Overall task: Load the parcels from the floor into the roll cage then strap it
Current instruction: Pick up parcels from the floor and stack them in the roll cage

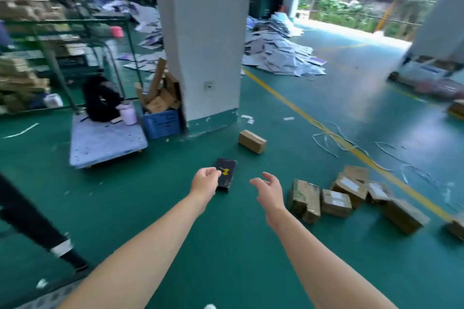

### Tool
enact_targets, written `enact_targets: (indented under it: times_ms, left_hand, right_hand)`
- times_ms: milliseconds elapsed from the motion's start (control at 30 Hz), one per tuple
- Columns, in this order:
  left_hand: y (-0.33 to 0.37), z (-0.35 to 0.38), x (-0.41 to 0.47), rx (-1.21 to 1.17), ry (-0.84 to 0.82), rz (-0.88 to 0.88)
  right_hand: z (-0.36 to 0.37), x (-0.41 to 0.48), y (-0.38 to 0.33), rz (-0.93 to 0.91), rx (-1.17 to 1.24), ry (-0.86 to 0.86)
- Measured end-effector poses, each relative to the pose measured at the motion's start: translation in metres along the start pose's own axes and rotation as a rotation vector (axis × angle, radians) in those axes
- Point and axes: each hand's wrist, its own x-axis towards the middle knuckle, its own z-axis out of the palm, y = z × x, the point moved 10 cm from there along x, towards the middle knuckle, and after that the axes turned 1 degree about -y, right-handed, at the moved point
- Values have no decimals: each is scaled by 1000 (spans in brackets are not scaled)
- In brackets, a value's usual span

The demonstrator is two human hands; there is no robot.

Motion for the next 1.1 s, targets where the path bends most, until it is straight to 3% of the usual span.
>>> enact_targets:
  times_ms: [267, 567, 1100]
  left_hand:
    - [36, 161, 92, 87, -298, 1]
    - [43, 300, 123, 222, -560, -6]
    - [70, 588, 141, 354, -730, -34]
  right_hand:
    - [-106, 79, -13, 14, 83, 310]
    - [-208, 112, -5, 79, 173, 572]
    - [-445, 220, -18, 147, 175, 680]
